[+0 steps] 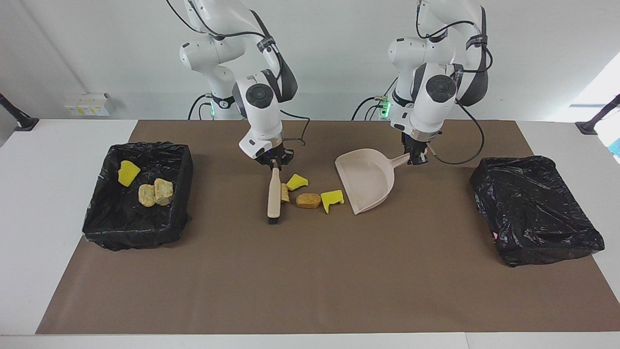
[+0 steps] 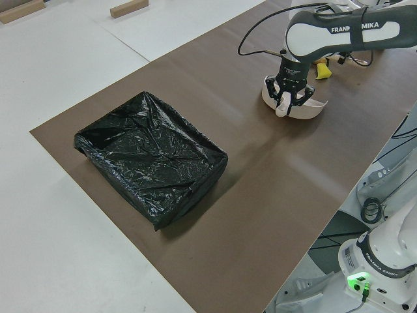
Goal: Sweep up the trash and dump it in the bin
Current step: 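Sweep the debris into the dustpan with the right gripper's brush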
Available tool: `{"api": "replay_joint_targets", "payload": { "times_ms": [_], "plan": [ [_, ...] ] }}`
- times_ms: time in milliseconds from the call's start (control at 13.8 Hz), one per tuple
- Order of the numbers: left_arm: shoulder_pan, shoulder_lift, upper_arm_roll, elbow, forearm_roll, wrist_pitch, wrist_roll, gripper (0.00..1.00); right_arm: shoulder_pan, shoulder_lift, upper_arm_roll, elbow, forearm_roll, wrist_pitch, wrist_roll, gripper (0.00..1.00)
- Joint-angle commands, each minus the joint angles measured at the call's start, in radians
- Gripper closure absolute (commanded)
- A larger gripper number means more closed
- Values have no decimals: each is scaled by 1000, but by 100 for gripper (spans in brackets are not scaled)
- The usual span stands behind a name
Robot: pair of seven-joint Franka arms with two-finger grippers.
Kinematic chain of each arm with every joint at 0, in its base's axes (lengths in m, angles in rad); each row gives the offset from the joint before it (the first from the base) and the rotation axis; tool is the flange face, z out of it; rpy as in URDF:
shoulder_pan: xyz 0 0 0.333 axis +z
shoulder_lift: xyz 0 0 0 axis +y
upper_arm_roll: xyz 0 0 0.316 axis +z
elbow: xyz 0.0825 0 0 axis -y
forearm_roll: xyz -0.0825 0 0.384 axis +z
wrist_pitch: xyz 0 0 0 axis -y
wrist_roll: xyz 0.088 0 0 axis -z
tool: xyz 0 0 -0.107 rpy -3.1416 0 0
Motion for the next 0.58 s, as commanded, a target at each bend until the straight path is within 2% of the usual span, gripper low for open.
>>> {"api": "replay_joint_targets", "payload": {
  "times_ms": [0, 289, 506],
  "plan": [
    [-6, -12, 8, -42, 2, 81, -16, 100, 28, 81, 17, 108, 8, -17, -56, 100],
    [-12, 0, 8, -47, 2, 82, -20, 100, 30, 81, 86, 122, 145, 1, -172, 100],
    [-10, 0, 8, -47, 1, 81, -22, 100, 60, 93, 100, 166, 248, 8, -202, 100]
  ]
}}
